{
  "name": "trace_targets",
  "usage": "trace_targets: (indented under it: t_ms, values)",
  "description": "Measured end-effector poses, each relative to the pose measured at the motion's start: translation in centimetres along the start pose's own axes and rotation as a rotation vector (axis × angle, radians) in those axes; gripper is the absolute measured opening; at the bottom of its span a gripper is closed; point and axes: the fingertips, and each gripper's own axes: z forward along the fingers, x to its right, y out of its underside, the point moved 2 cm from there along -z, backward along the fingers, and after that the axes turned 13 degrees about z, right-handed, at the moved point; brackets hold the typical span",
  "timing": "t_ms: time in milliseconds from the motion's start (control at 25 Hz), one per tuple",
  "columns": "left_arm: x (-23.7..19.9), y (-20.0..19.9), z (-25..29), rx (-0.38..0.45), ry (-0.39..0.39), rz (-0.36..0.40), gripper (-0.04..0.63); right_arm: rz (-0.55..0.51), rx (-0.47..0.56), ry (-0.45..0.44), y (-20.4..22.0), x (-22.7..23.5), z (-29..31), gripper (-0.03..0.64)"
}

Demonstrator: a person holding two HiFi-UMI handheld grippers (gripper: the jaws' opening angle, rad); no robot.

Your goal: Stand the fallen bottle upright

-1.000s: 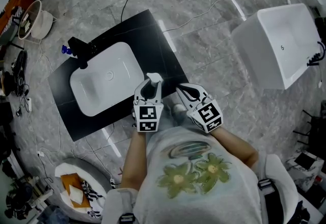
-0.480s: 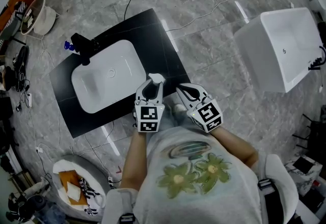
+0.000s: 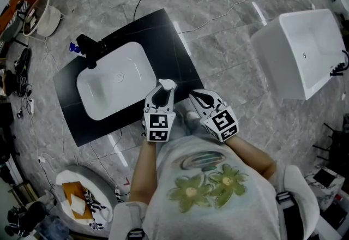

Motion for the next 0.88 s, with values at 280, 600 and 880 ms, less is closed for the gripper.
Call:
trace_targets:
  t_ms: [280,600,880]
  values:
    - [0.1,0.1,-0.4,-0.003,-0.005,-0.007,0.117,-0.006,-0.004,-0.005,0.2,-0.4,-0.3,0.042]
    - [0.2,0.4,-0.7,0.003,0.001,-0.034,0.115,-0.013,-0.008,-0.009,0.5,-1.1,-0.6,0.042]
    - [0.3,0.4,-0.7,0.007,-0.007,-0.037,0.106,-0.014,-0.009,-0.013,1.2,-1.5,-0.8,0.043]
